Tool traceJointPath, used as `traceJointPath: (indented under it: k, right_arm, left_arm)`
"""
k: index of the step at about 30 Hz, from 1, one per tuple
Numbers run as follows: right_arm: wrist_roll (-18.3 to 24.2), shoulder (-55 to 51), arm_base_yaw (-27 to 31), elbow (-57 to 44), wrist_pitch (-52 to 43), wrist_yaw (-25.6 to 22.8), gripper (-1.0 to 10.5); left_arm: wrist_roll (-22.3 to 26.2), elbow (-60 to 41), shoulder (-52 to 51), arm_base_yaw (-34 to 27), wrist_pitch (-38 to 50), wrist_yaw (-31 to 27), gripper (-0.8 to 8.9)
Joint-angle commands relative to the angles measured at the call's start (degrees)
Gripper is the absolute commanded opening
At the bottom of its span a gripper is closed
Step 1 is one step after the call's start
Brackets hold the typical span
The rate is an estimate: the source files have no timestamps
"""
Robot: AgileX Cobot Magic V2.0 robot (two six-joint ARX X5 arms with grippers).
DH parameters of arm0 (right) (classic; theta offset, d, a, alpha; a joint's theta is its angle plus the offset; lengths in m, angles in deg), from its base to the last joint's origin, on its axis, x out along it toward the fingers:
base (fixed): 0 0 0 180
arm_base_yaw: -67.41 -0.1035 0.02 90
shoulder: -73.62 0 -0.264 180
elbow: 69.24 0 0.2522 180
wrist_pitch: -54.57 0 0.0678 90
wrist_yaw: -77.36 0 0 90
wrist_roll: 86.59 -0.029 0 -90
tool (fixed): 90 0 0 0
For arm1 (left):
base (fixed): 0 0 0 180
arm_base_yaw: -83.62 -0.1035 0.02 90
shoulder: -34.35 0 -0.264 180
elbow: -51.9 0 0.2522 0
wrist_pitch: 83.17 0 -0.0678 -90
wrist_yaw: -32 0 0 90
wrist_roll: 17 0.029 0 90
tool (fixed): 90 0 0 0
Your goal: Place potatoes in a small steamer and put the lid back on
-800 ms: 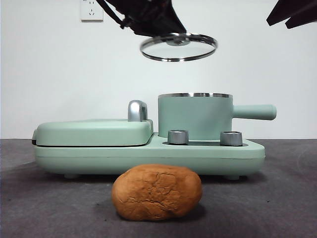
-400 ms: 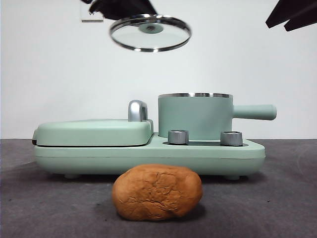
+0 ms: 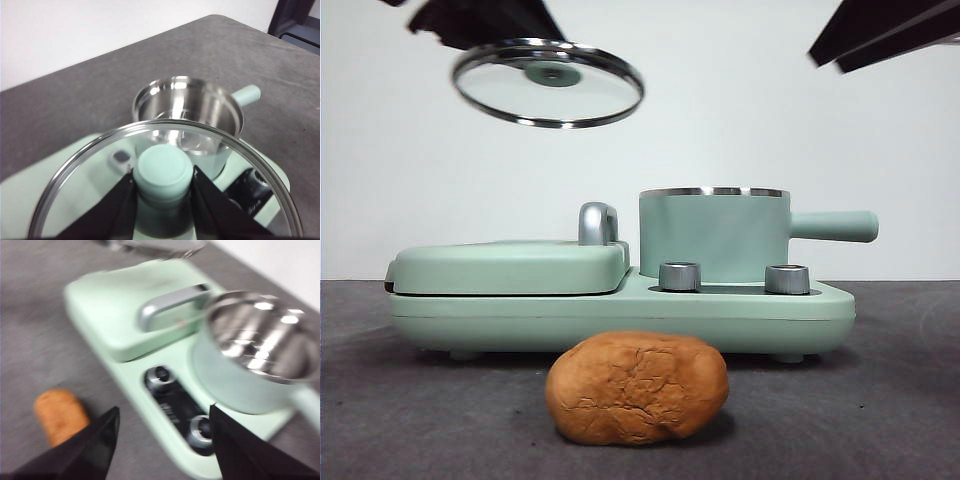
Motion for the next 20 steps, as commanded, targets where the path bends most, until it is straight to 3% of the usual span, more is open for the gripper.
traceJointPath:
  k: [1,8,13,20]
  right_arm:
    - [1.7,2.3,-3.4,1.1,0.1,0.1,2.9]
    - [1.7,10.6,-10.5,1.1,-0.2,0.1,2.9]
    - [1.7,17.2,-13.5,1.1,-1.7,0.2,3.7]
    - [1.7,26.7,-16.1,1.1,-7.6,0.3,3.7]
  left_arm:
    - [-2.1,-2.3,-3.2,-0.2,1.3,-1.5,0.13]
    - [-3.5,-6.8,-11.2,-1.6,-2.4,-2.5,0.13]
    - [-3.0,-6.9,-13.8,-2.6,-5.4,-2.6,0.13]
    - [-2.3,-6.9,-14.9,-3.4,-5.5,-2.6,0.13]
